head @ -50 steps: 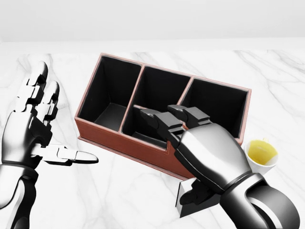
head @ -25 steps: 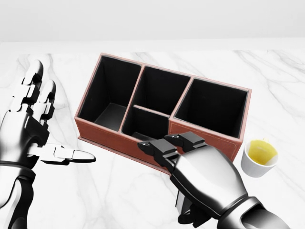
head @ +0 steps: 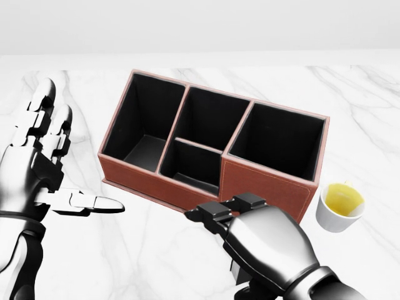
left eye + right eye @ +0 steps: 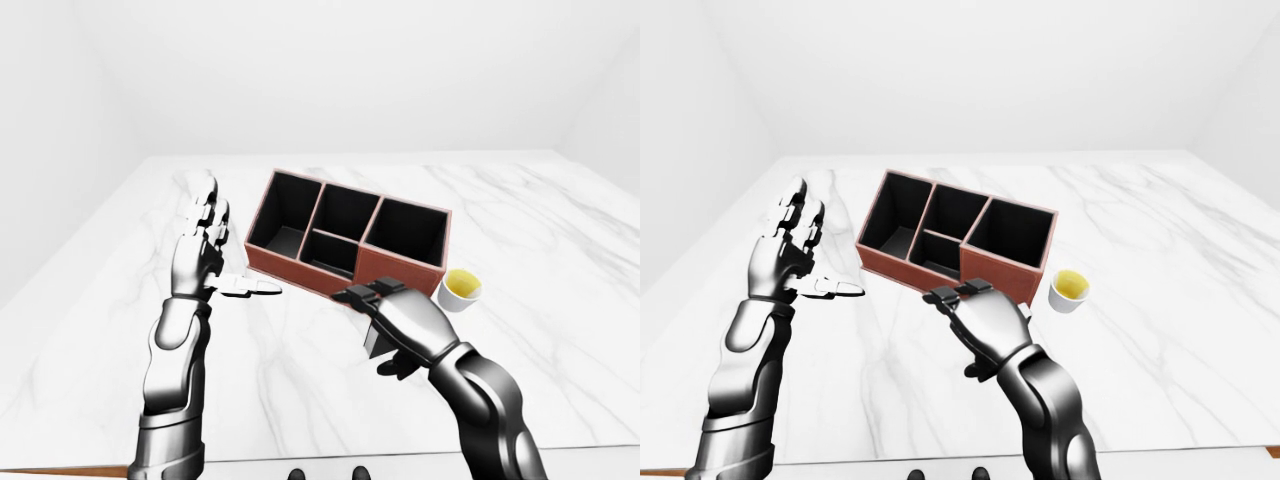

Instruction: Pick up the book and place it in the right compartment of the caddy.

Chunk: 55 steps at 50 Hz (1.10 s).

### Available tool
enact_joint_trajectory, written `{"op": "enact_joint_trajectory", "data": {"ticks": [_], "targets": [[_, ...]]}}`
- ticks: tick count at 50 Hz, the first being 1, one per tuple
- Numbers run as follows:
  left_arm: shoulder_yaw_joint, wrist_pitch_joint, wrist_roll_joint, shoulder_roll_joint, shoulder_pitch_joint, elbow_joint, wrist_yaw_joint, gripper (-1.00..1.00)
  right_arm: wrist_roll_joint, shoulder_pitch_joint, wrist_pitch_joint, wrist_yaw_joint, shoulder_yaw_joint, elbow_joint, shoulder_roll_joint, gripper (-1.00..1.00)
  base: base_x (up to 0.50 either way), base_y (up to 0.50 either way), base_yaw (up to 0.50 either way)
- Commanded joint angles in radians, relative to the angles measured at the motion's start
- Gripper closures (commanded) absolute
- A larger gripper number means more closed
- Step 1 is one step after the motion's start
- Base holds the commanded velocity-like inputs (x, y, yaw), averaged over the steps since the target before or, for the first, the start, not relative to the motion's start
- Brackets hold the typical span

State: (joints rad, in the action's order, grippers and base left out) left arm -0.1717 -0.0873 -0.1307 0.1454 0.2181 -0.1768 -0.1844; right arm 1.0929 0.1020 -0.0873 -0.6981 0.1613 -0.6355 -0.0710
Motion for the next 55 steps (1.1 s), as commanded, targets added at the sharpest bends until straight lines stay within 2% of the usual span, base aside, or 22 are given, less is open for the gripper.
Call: {"op": "enact_joint_trajectory", "data": {"ticks": [1, 31, 55], "targets": [[0.0, 0.0, 0.0, -0.001, -0.001, -0.013, 0.0, -1.0, -0.001, -0.002, 0.0, 0.0, -0.011, 0.028, -0.005, -0.43, 0.0, 0.0, 0.0], [-0.009, 0.0, -0.009, 0.005, -0.001, 0.011, -0.005, -1.0, 0.016, -0.058, 0.0, 0.0, -0.034, 0.107, -0.006, -0.25, 0.0, 0.0, 0.0], [-0.011, 0.0, -0.018, 0.01, 0.007, 0.056, -0.007, -1.0, 0.037, -0.123, 0.0, 0.0, -0.072, 0.207, -0.02, -0.24, 0.0, 0.0, 0.0]]}}
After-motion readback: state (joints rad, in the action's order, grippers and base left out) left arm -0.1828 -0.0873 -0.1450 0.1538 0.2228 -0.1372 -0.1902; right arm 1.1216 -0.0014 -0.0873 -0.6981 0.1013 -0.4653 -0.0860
